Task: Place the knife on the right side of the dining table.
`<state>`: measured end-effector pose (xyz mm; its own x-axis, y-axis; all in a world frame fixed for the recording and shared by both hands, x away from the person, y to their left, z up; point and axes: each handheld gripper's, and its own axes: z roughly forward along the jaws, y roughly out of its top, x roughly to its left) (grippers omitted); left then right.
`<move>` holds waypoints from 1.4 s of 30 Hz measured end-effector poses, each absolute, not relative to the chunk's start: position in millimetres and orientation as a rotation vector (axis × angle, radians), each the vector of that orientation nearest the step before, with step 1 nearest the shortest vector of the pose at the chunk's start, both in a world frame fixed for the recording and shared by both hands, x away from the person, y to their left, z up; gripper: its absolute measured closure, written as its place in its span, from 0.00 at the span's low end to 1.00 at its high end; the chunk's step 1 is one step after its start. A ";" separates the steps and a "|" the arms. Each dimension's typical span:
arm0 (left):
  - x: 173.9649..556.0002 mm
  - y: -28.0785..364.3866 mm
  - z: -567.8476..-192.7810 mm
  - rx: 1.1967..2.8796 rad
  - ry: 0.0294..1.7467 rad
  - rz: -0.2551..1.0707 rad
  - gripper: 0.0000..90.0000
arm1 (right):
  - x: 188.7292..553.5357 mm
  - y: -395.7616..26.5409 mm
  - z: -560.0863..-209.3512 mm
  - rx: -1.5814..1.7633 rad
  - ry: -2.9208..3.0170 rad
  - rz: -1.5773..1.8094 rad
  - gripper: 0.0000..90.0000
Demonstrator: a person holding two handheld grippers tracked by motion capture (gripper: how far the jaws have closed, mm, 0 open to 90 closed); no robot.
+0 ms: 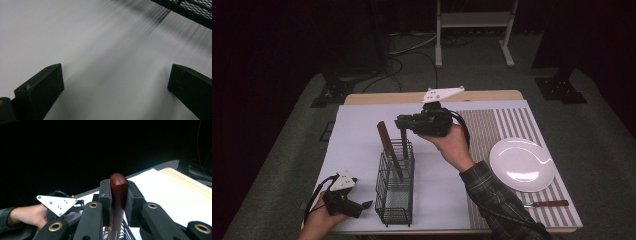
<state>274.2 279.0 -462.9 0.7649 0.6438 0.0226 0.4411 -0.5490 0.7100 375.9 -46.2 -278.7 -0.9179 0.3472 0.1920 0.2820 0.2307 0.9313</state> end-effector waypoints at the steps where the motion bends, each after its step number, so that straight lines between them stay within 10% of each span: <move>1: 274.2 279.0 -462.9 2.241 0.806 0.365 0.00 | 375.6 -47.2 -276.6 0.617 2.415 1.818 0.86; 42: 274.2 279.1 -462.8 2.245 0.805 0.363 0.00 | 367.3 -97.0 -214.2 0.601 2.219 1.833 0.86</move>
<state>274.2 279.1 -462.8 0.7661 0.6423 0.0224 0.4415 -0.5512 0.7080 367.3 -97.0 -214.2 -0.8972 0.4298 0.1013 0.1805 0.1477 0.9724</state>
